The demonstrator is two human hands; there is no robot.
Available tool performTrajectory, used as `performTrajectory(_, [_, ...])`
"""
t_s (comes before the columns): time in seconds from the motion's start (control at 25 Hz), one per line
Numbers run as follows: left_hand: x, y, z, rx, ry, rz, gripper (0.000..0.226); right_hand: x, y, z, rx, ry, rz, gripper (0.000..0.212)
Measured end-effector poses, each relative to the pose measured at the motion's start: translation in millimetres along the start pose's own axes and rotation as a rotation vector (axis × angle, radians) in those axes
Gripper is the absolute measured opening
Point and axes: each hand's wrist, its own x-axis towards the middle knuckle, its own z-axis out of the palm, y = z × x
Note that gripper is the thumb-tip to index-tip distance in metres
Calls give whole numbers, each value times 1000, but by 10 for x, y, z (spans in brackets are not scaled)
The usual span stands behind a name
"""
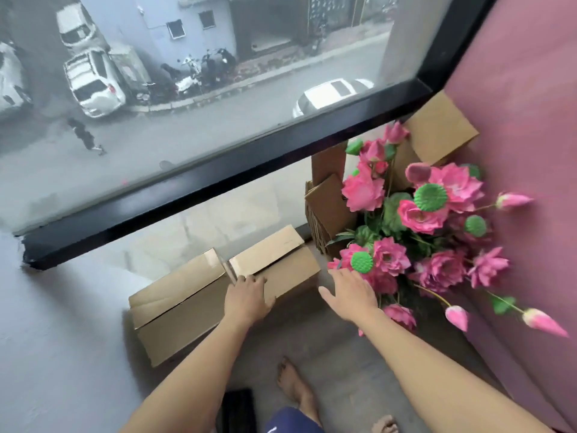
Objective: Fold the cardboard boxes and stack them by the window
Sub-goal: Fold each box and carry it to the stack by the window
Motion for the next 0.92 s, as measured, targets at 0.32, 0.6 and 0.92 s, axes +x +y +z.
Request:
performTrajectory(0.32, [-624,1946,68,59,-199,279,48,-1573,1430,304,251,-25,338,49])
performTrajectory(0.6, [-1409,3998,464,239,-240,533,55,-3137,3005,592,471,-33,639,50])
performTrajectory(0.92, [-2234,6120,648,529,-231,859,58,-4634,4420,581,707,183,1018,47])
